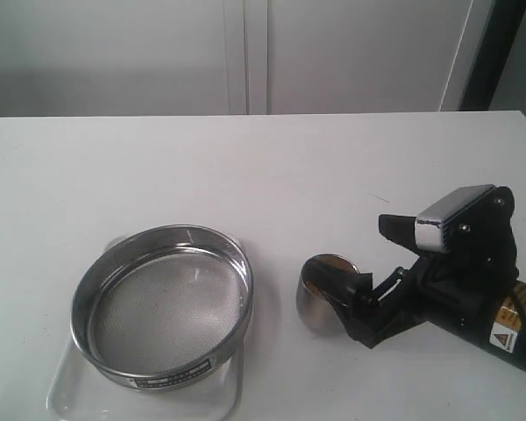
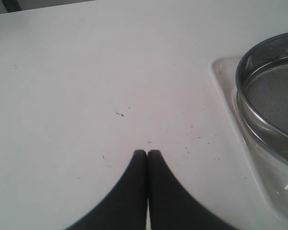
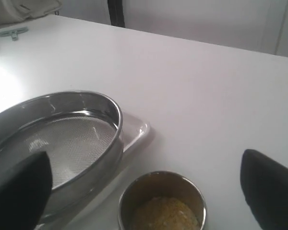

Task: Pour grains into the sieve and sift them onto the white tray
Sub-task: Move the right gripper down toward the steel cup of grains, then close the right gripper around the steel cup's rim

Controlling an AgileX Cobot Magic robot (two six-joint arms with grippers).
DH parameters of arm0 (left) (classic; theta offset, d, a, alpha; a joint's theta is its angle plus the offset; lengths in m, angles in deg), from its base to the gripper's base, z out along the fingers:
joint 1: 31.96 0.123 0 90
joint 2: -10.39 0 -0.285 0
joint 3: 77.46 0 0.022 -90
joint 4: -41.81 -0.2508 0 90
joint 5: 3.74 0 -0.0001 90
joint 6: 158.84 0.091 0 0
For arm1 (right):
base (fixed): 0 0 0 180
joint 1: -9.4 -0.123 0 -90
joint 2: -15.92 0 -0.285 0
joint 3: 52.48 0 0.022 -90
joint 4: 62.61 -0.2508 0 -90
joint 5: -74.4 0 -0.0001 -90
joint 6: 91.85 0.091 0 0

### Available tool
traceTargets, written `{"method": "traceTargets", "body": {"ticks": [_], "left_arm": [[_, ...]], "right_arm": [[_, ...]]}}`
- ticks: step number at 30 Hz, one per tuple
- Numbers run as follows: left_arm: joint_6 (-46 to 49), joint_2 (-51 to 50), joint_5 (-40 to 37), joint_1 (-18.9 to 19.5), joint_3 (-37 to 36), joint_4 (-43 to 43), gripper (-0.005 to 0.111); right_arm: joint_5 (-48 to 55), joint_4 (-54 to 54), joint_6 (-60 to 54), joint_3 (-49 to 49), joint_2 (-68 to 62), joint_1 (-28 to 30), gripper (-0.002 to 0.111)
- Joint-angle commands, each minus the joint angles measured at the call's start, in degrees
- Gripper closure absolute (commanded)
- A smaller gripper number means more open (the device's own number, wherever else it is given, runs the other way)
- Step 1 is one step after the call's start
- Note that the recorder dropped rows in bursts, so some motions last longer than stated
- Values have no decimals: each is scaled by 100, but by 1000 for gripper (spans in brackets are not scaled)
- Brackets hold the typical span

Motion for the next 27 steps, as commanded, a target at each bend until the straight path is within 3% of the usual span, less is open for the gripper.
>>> {"method": "traceTargets", "body": {"ticks": [1,27], "left_arm": [[-50,5,-10,-30,-22,60,107],[-50,5,-10,-30,-22,60,107]], "right_arm": [[-79,-108,-300,136,-466,2,5],[-603,-292,-958,662,-1923,2,5]]}}
